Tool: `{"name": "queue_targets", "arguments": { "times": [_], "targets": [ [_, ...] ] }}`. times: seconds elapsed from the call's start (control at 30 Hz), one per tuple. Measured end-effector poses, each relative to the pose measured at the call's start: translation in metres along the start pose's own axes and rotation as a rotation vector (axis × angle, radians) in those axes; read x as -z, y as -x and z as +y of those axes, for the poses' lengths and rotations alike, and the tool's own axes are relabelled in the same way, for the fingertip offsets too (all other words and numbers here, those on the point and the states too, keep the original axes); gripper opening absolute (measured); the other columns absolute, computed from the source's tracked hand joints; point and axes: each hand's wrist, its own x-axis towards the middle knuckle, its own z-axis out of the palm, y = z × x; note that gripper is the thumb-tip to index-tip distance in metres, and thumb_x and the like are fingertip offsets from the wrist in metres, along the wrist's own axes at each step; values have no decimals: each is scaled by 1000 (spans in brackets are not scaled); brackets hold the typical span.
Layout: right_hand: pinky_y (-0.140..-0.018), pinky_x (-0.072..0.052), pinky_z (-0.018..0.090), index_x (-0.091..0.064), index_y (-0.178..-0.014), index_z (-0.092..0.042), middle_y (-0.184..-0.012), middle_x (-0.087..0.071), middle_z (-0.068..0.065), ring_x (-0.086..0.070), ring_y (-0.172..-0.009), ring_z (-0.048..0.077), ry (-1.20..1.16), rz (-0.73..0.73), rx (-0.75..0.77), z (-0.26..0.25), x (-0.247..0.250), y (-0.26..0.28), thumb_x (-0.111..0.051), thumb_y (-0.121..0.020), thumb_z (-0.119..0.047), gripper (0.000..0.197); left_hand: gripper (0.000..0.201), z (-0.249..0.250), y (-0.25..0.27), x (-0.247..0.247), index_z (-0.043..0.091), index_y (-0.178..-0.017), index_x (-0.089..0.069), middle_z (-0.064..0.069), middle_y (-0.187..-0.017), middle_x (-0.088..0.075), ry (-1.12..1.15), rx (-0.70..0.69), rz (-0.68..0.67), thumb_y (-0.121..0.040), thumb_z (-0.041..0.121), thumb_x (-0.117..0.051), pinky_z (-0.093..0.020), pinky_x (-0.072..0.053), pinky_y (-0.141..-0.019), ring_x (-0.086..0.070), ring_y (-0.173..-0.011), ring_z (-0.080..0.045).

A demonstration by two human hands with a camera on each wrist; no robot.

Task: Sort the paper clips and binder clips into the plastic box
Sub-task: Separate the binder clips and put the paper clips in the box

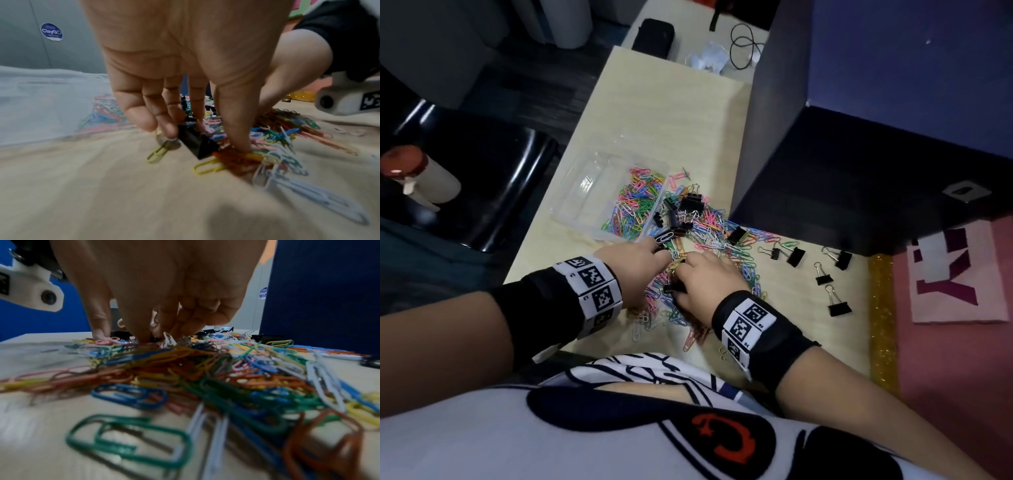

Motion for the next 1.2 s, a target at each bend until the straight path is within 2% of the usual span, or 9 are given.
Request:
{"name": "queue_targets", "arguments": {
  "times": [0.2,0.33,0.5,0.57,0.67,0.73,0.83,1.0,1.2],
  "targets": [
    [-96,-36,37,-54,-111,-24,-111,-52,-2,-46,-110,20,-168,117,-107,22,8,16,-54,-88,-42,29,36,-1,-4,1,17,-122,-45,-8,-114,-48,-63,-16,27,-89,22,-57,-36,-43,-66,-58,-101,-29],
    [-89,-43,36,-56,-110,-21,-110,-55,1,-51,-105,22,-203,259,-402,57,6,32,-51,-89,-40,29,29,-2,-9,3,15,-120,-47,-6,-109,-53,-117,-56,14,-91,17,-51,-34,-44,-63,-59,-97,-27],
    [-95,-38,40,-51,-121,-16,-121,-49,8,-46,-114,27,-184,312,-734,76,-1,41,-50,-90,-39,38,23,2,-12,7,15,-112,-51,-6,-102,-53,-157,-83,-3,-90,13,-51,-36,-49,-67,-60,-90,-26],
    [-97,-37,41,-48,-124,-17,-125,-46,8,-43,-118,27,-171,328,-684,69,-1,36,-49,-91,-37,38,22,3,-12,9,15,-111,-52,-6,-102,-52,-170,-89,-2,-89,10,-52,-36,-49,-66,-60,-88,-26],
    [-100,-35,40,-51,-122,-23,-125,-48,2,-41,-121,23,-160,268,-439,50,4,21,-49,-94,-35,31,19,2,-11,8,14,-108,-53,-5,-96,-48,-163,-92,7,-91,6,-50,-34,-46,-64,-53,-79,-23],
    [-101,-34,40,-53,-121,-26,-123,-49,-1,-41,-120,22,-171,208,-254,36,8,8,-47,-96,-32,26,11,-1,-10,9,15,-96,-51,-3,-89,-47,-139,-80,20,-91,6,-49,-34,-48,-65,-50,-76,-23],
    [-102,-34,40,-53,-128,-25,-126,-50,1,-42,-122,25,-115,93,-76,17,7,-9,-47,-95,-22,34,5,-6,-7,12,16,-89,-48,-2,-83,-50,-74,-43,51,-92,12,-48,-35,-49,-69,-51,-76,-24],
    [-99,-34,38,-53,-126,-21,-122,-51,5,-46,-119,28,-26,66,-62,8,1,-17,-49,-92,-18,34,22,-14,1,19,18,-109,-47,-7,-91,-60,85,-21,97,-90,21,-56,-37,-50,-70,-57,-84,-28],
    [-101,-34,39,-53,-122,-18,-123,-51,6,-47,-118,28,-84,37,-114,8,7,-12,-48,-89,-11,34,27,-17,-3,23,16,-116,-46,-9,-86,-63,152,-32,195,-90,10,-47,-40,-53,-71,-61,-82,-32]
  ]
}}
